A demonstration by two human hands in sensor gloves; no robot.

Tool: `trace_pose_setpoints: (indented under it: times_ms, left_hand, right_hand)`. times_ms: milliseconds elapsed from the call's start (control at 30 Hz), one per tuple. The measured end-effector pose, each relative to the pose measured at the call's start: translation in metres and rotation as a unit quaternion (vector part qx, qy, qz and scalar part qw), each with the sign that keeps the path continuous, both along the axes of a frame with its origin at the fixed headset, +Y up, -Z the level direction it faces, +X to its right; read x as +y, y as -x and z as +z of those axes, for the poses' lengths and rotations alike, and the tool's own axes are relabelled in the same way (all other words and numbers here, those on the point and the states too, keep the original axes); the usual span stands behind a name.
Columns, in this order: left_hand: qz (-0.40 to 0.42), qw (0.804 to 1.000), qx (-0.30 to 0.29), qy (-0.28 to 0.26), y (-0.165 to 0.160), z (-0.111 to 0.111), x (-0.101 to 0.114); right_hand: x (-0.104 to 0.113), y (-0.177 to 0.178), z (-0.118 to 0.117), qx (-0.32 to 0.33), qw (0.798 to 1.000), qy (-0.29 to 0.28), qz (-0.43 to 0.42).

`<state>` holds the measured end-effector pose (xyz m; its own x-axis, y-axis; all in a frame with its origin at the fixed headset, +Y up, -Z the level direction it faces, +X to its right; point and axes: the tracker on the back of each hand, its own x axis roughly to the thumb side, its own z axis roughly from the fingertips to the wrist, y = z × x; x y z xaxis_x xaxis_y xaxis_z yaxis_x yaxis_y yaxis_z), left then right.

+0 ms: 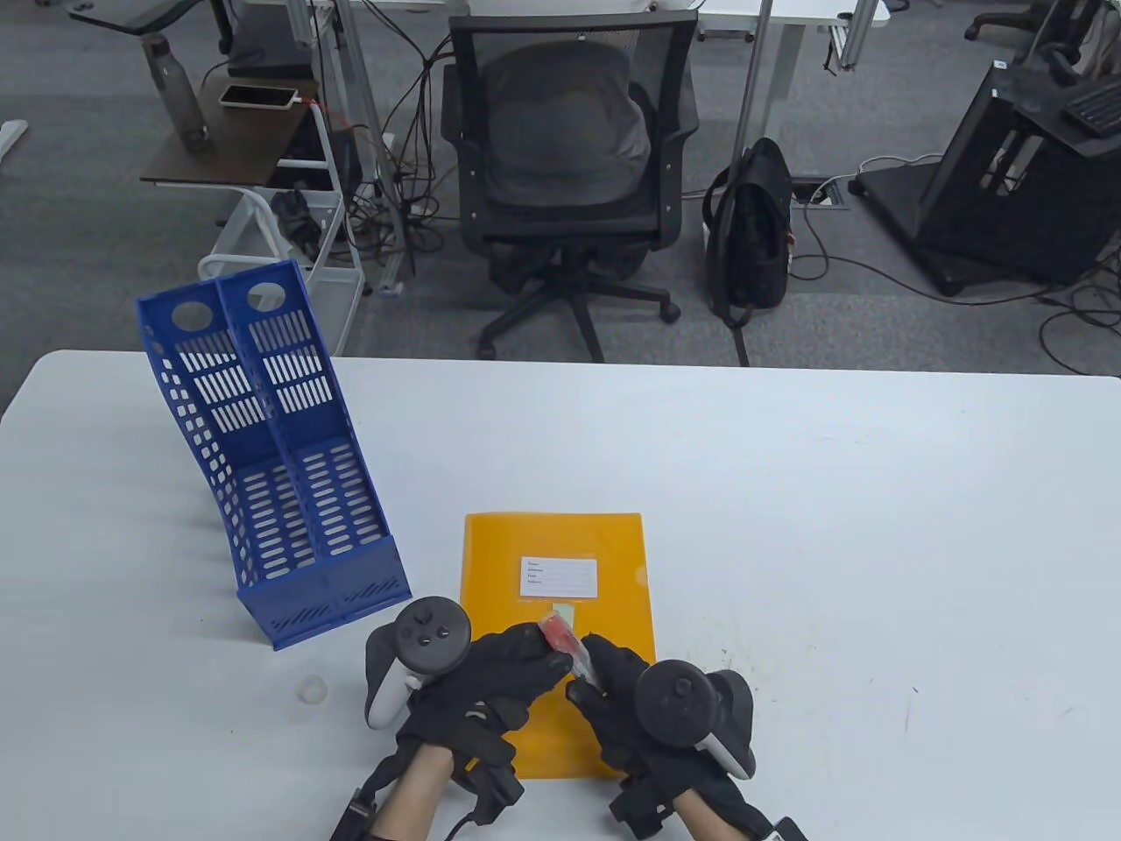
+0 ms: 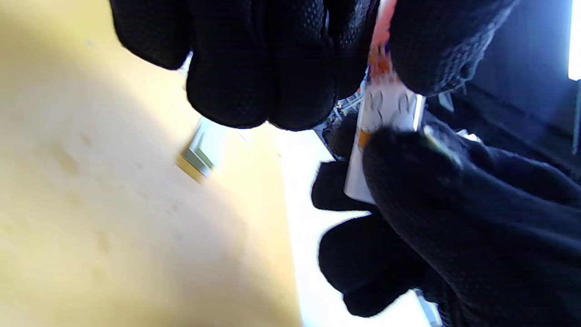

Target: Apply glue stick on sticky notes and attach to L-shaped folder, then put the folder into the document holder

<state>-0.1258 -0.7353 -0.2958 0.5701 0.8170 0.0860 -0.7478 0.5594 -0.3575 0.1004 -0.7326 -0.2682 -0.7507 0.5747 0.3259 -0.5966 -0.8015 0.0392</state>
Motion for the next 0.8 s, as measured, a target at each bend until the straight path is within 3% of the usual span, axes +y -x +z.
trace_pose_setpoints:
  times_ms: [167,333,567,700,800]
  left_hand:
    - [-0.135,0.990,0.037,-0.030,0.024,-0.006,0.018]
    - [-0.304,0.948,0.084,-0.039,0.059,-0.005,0.031]
    - [-0.468,0.873,0.138,0.012,0.109,0.002,0.029]
    - [-0.533,0.829,0.152,0.082,0.128,0.005,0.018]
    - [-0.552,0.812,0.147,0.117,0.135,0.005,0.007]
  right_hand:
    - [-0.004,-0.010,-0.004,-0.012,1.000,0.013,-0.019]
    - [0.001,-0.011,-0.001,-0.008,1.000,-0.002,-0.020]
    - [0.005,-0.007,0.004,0.008,1.000,-0.012,-0.013]
    - [0.005,-0.005,0.004,0.013,1.000,-0.010,-0.009]
    - [0.005,-0.005,0.004,0.014,1.000,-0.010,-0.008]
